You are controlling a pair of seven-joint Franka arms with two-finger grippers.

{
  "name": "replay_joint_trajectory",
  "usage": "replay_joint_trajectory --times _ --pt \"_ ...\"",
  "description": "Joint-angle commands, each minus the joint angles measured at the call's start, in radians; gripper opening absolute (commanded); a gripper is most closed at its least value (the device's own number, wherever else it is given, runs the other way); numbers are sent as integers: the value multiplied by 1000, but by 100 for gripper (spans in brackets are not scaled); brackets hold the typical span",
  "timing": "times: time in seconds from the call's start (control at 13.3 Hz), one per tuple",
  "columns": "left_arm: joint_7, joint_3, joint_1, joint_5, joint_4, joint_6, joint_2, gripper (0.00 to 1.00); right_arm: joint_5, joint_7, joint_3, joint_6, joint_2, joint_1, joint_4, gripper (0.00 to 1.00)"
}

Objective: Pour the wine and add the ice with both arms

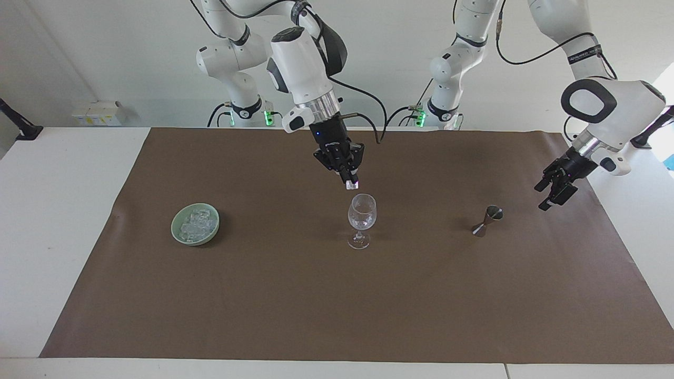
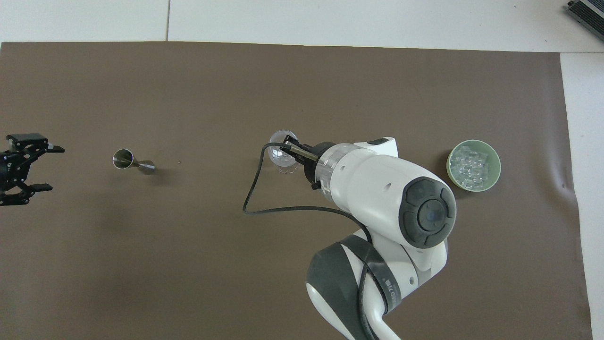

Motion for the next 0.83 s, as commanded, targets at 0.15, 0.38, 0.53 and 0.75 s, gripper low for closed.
replay_joint_trajectory --times 0.15,0.38,0.53,0.75 --pt "140 -2 10 137 127 -189 -19 100 17 4 0 36 47 14 15 5" --pt "209 8 -7 176 187 -258 -20 100 17 2 0 36 53 25 15 23" --pt "223 51 -58 190 201 -274 -28 100 17 1 0 36 53 25 15 32" --pt "246 197 -243 219 270 -346 -36 100 17 -1 0 38 55 25 18 33"
